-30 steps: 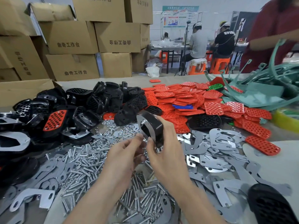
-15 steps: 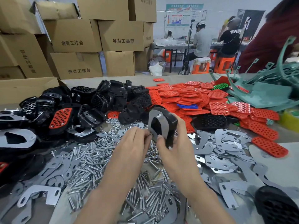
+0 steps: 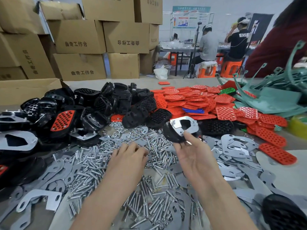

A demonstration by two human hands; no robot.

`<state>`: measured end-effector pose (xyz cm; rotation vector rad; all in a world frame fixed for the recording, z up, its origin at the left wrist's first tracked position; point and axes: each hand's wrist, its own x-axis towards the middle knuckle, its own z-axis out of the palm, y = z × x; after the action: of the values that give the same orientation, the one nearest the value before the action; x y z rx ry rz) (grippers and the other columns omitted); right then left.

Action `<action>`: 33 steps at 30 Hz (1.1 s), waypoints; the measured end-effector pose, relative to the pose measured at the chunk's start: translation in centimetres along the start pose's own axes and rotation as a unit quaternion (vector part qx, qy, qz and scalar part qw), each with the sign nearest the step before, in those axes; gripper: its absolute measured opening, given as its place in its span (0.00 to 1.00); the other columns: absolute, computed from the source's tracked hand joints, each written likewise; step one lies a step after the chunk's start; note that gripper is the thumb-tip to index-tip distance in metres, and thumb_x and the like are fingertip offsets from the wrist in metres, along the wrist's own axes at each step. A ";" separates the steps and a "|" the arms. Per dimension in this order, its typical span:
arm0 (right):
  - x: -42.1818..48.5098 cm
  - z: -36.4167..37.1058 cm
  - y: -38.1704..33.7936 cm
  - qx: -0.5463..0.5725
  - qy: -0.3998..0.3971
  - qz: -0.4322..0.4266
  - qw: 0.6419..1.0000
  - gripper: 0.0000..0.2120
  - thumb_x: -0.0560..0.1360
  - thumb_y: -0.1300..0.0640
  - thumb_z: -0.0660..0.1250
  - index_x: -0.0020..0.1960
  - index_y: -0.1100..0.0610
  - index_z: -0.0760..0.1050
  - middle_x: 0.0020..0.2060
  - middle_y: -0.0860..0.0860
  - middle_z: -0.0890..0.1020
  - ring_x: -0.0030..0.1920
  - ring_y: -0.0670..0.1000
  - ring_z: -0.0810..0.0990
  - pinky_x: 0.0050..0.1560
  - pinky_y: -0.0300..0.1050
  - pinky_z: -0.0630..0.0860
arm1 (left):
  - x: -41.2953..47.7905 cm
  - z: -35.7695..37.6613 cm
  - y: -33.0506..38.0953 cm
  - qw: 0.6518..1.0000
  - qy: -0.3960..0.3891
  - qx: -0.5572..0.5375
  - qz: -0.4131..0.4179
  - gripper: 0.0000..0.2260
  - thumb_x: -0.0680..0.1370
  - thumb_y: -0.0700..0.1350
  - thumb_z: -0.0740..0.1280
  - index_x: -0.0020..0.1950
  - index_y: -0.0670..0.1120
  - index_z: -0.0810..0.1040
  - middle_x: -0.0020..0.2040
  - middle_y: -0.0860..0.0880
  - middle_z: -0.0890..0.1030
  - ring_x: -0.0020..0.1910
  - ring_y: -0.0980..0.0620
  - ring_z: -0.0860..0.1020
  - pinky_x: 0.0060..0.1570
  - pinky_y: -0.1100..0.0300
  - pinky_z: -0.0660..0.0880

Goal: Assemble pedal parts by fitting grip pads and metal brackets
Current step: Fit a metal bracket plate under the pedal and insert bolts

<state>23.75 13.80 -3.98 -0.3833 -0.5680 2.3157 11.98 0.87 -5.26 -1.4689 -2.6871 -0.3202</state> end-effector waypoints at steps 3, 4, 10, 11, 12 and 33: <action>0.2 0.0 0.6 -0.020 -0.032 0.007 0.999 0.25 0.79 0.65 0.63 0.75 0.60 0.69 0.64 0.59 0.83 0.64 0.56 0.83 0.60 0.49 0.82 | -0.1 0.0 0.1 1.000 -0.002 0.014 0.011 0.14 0.85 0.54 0.56 0.71 0.59 0.70 0.65 0.58 0.72 0.63 0.55 0.67 0.65 0.57 0.63; 0.3 0.1 0.8 -0.025 -0.038 0.008 0.999 0.27 0.78 0.64 0.65 0.76 0.59 0.69 0.64 0.59 0.83 0.63 0.56 0.84 0.59 0.48 0.82 | -0.2 0.1 0.1 1.000 -0.002 0.018 0.016 0.14 0.85 0.53 0.57 0.71 0.59 0.70 0.65 0.58 0.72 0.63 0.55 0.67 0.65 0.57 0.63; 0.6 0.0 1.4 -0.044 -0.054 0.020 0.997 0.30 0.74 0.61 0.69 0.75 0.54 0.69 0.62 0.55 0.85 0.60 0.53 0.86 0.54 0.42 0.84 | -0.4 0.2 0.0 1.000 -0.008 0.011 0.010 0.12 0.85 0.52 0.60 0.68 0.57 0.70 0.62 0.56 0.73 0.58 0.54 0.65 0.61 0.57 0.66; 0.6 0.0 1.5 -0.044 -0.054 0.016 0.997 0.30 0.74 0.61 0.69 0.75 0.53 0.69 0.62 0.55 0.85 0.60 0.52 0.85 0.53 0.42 0.83 | -0.5 0.2 0.0 1.000 -0.006 0.009 0.002 0.11 0.84 0.50 0.63 0.66 0.57 0.71 0.61 0.56 0.73 0.56 0.54 0.64 0.61 0.57 0.66; 0.6 -0.1 1.5 -0.041 -0.056 0.010 0.998 0.30 0.74 0.62 0.69 0.75 0.53 0.69 0.62 0.54 0.85 0.60 0.52 0.85 0.53 0.41 0.83 | -0.7 0.1 0.0 1.000 -0.002 0.011 -0.006 0.11 0.84 0.47 0.64 0.65 0.56 0.71 0.61 0.56 0.73 0.55 0.55 0.64 0.60 0.58 0.67; 0.7 -0.3 1.4 -0.058 -0.063 -0.005 0.996 0.30 0.73 0.68 0.69 0.72 0.52 0.72 0.64 0.60 0.83 0.65 0.59 0.83 0.66 0.52 0.78 | -1.1 -1.6 0.5 0.930 0.155 -0.332 -0.023 0.07 0.80 0.51 0.65 0.48 0.65 0.77 0.46 0.64 0.80 0.51 0.71 0.75 0.46 0.78 0.68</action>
<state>22.58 13.53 -5.04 -0.2885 -0.7684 2.3147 12.89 -0.11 -3.79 -1.3090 -2.4536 -1.4453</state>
